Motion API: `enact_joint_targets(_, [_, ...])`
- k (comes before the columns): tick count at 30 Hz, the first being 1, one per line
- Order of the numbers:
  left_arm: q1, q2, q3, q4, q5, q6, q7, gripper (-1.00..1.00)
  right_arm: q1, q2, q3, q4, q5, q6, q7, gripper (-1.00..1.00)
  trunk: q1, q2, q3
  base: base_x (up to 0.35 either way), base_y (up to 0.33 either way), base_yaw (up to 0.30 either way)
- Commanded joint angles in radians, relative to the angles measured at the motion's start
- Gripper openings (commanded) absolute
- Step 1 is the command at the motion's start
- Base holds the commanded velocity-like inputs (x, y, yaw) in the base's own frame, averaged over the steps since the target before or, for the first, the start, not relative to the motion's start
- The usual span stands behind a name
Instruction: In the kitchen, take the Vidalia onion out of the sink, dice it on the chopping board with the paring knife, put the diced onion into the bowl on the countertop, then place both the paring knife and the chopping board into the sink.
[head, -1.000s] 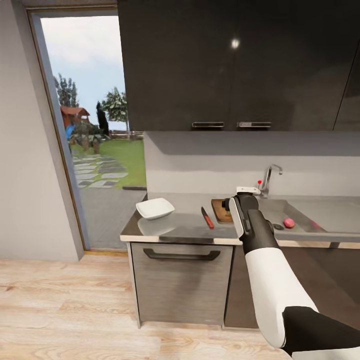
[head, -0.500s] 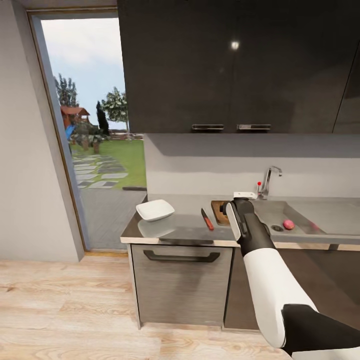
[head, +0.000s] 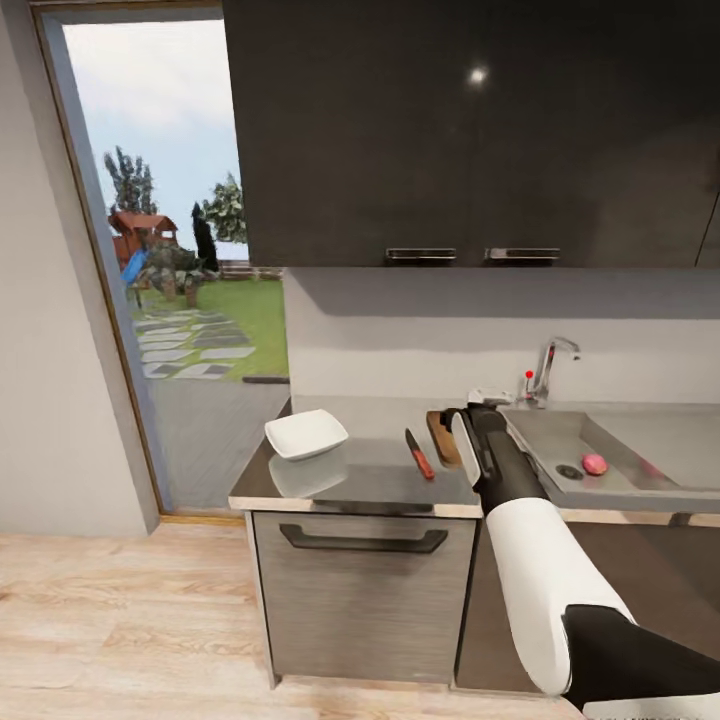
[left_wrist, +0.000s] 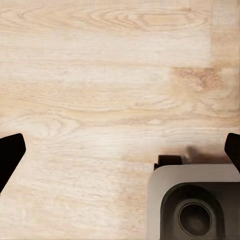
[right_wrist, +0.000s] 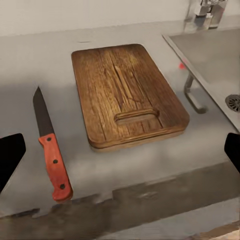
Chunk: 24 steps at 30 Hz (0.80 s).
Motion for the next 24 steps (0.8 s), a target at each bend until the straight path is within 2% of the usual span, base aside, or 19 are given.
enact_joint_targets(1, [0.000, 0.000, 0.000, -0.001, 0.000, -0.002, 0.002, 1.00, -0.001, 0.001, -0.009, 0.000, 0.006, 0.002, 0.002, 1.00, 0.001, -0.001, -0.001, 0.332, 0.000, 0.000])
enact_joint_targets(4, [0.000, 0.000, 0.000, 0.000, 0.000, -0.002, 0.002, 1.00, -0.001, 0.001, -0.044, 0.002, 0.006, -0.007, 0.000, 1.00, 0.001, -0.001, -0.001, 0.330, 0.000, 0.000])
enact_joint_targets(6, [0.000, 0.000, 0.000, 0.000, 0.001, -0.002, 0.002, 1.00, -0.001, 0.001, -0.091, 0.003, 0.007, -0.011, -0.007, 1.00, 0.001, -0.001, -0.001, 0.224, 0.000, 0.000])
enact_joint_targets(8, [0.000, 0.000, 0.000, 0.000, 0.001, -0.002, 0.002, 1.00, -0.001, 0.001, -0.116, 0.003, 0.007, -0.015, -0.016, 1.00, 0.001, -0.001, -0.001, 0.133, 0.000, 0.000])
enact_joint_targets(11, [0.000, 0.000, 0.000, 0.000, 0.001, -0.002, 0.002, 1.00, -0.001, 0.001, -0.177, 0.003, 0.008, -0.031, -0.054, 1.00, 0.001, -0.001, -0.001, 0.058, 0.000, 0.000])
enact_joint_targets(14, [0.000, 0.000, -0.001, 0.000, 0.001, -0.002, 0.002, 1.00, -0.001, 0.001, -0.215, 0.003, 0.008, -0.057, -0.100, 1.00, 0.001, -0.001, -0.001, 0.023, 0.000, 0.000])
enact_joint_targets(19, [0.000, 0.000, -0.001, 0.000, 0.001, -0.002, 0.002, 1.00, -0.001, 0.002, -0.232, 0.029, 0.007, -0.093, -0.155, 1.00, 0.001, -0.001, -0.001, 0.005, 0.000, 0.000])
enact_joint_targets(24, [0.000, 0.000, -0.001, 0.001, 0.001, -0.002, 0.002, 1.00, -0.001, 0.002, -0.234, 0.072, 0.006, -0.139, -0.172, 1.00, 0.001, -0.001, -0.001, 0.000, 0.000, 0.000])
